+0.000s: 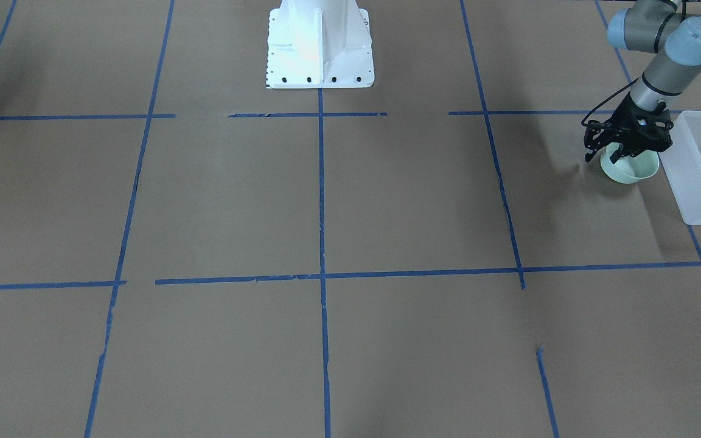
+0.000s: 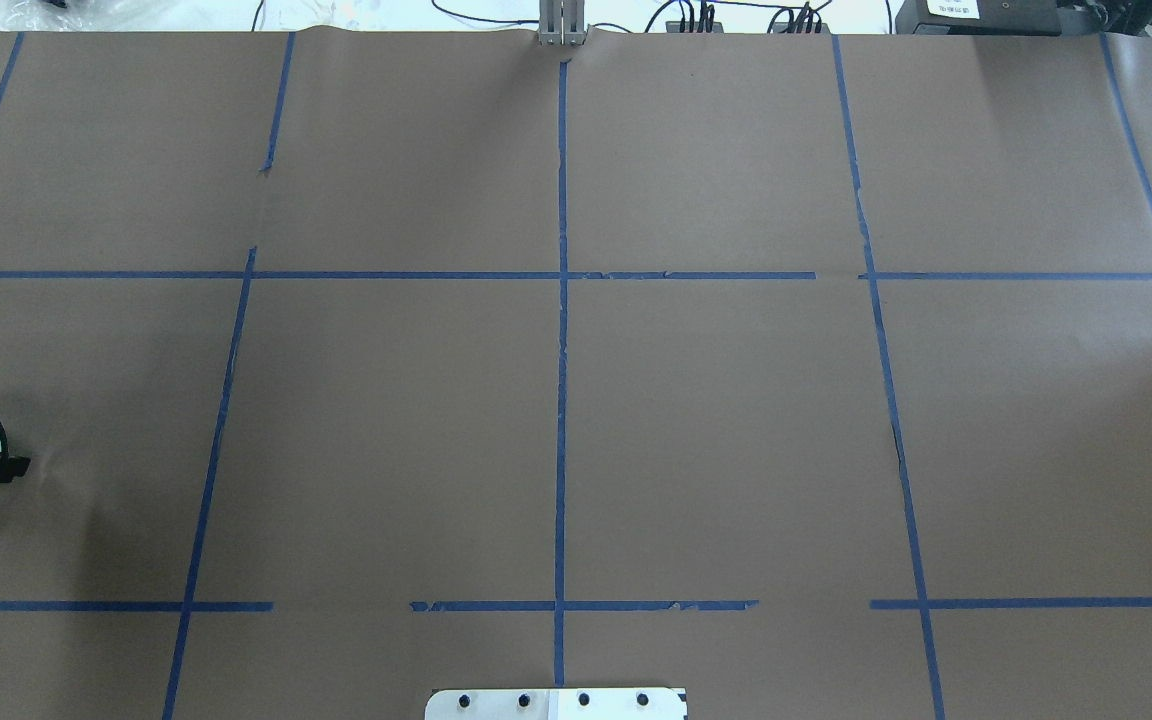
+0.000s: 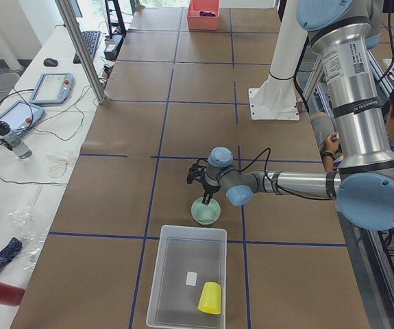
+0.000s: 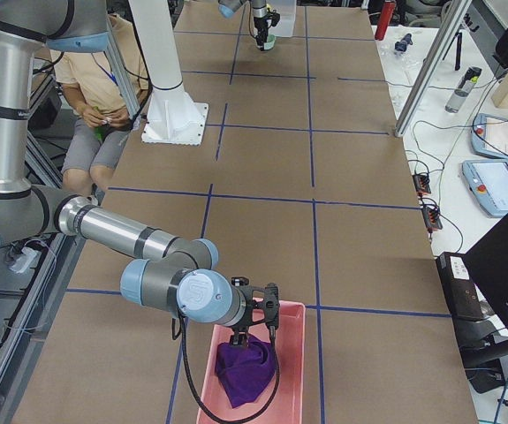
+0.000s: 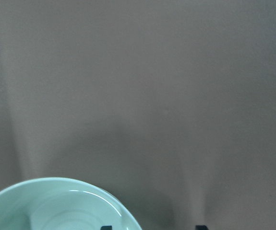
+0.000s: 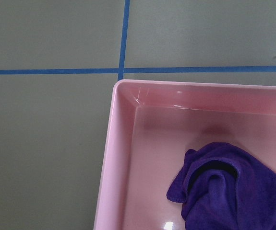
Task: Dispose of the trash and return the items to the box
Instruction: 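Grasp the green bowl with the left gripper and place it in the clear box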
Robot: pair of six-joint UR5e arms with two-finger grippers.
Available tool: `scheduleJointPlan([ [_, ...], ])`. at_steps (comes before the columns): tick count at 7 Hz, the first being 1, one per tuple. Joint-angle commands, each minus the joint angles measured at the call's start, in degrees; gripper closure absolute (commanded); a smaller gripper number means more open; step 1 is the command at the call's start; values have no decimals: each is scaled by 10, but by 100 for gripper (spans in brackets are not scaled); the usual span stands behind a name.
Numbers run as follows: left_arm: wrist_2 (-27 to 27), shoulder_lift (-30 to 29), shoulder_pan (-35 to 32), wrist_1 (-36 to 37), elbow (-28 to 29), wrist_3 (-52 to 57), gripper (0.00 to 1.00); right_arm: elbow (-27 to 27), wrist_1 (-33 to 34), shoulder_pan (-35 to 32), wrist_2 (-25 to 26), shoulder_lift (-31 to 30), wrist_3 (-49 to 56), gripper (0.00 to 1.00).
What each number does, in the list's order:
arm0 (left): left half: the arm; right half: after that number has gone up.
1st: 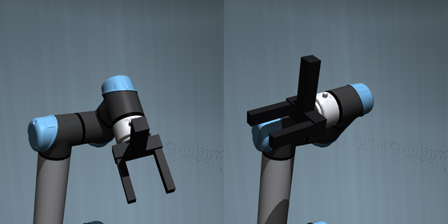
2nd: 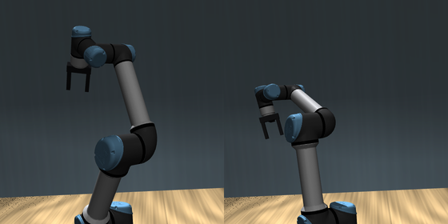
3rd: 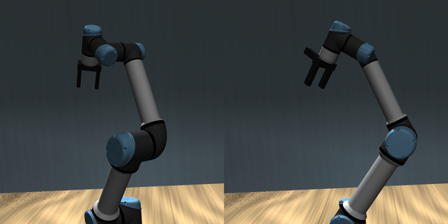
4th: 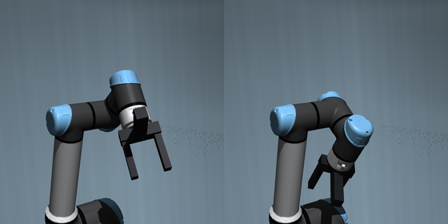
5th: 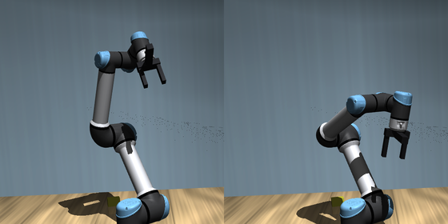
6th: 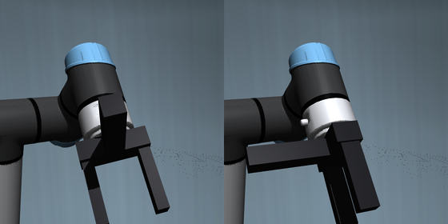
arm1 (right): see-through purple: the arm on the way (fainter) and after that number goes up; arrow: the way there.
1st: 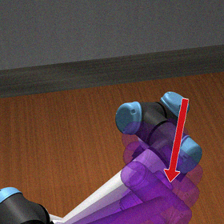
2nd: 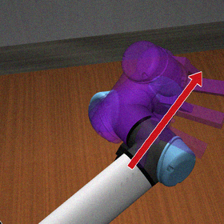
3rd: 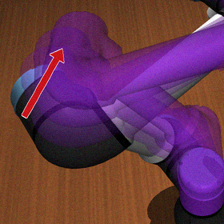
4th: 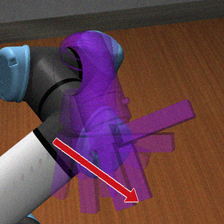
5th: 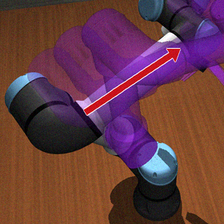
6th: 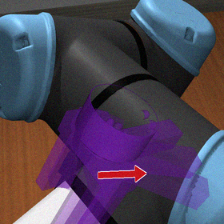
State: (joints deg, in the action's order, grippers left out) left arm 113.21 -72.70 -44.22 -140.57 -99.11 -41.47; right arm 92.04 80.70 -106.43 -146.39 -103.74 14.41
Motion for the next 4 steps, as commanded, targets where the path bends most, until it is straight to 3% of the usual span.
scheduleJointPlan([
  [1,-2,1,-4,-5,-5,1,100,-1,1,0,-7,-1,0,0],
  [3,-32,18,-16,-5,-53,0,100,-4,2,0,-7,-1,1,0],
  [4,-33,30,-71,-4,-89,11,100,-4,2,0,-7,-4,0,0],
])
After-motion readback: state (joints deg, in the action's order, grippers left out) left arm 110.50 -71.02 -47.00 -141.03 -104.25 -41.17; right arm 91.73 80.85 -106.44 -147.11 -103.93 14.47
